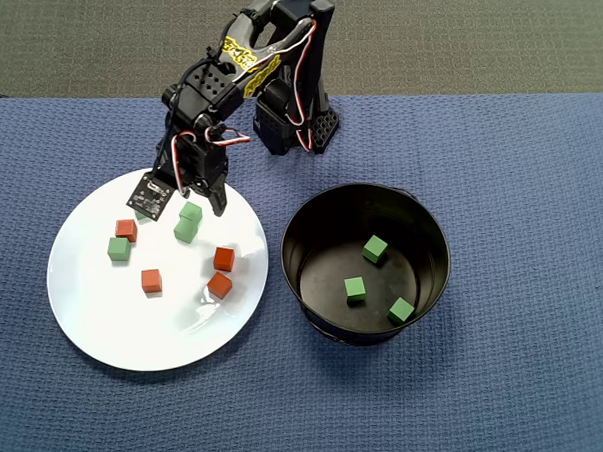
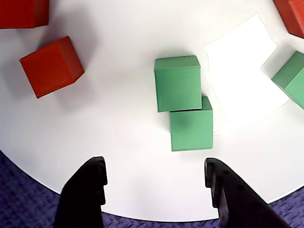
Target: Pick up the green cubes from the white plate and place them in the black recipient
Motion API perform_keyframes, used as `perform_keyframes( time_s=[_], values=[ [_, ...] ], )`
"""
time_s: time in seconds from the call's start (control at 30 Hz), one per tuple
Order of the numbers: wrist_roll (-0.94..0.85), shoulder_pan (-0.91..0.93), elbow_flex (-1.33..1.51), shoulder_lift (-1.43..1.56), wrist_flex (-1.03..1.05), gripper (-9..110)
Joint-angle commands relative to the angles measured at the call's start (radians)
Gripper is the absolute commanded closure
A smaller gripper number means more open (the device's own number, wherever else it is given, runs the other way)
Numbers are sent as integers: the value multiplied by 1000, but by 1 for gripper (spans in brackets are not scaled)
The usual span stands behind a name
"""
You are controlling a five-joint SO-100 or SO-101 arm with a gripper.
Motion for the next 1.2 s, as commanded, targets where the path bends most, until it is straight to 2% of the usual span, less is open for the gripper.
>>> perform_keyframes(
  time_s=[0.0,0.23,0.83,0.97,1.17],
  values=[
    [-72,46,-101,-17,-5,82],
    [-158,87,-152,-78,17,81],
    [-80,43,-32,-130,-153,79],
    [-86,51,35,-138,-258,80],
    [-98,51,69,-138,-264,80]
  ],
)
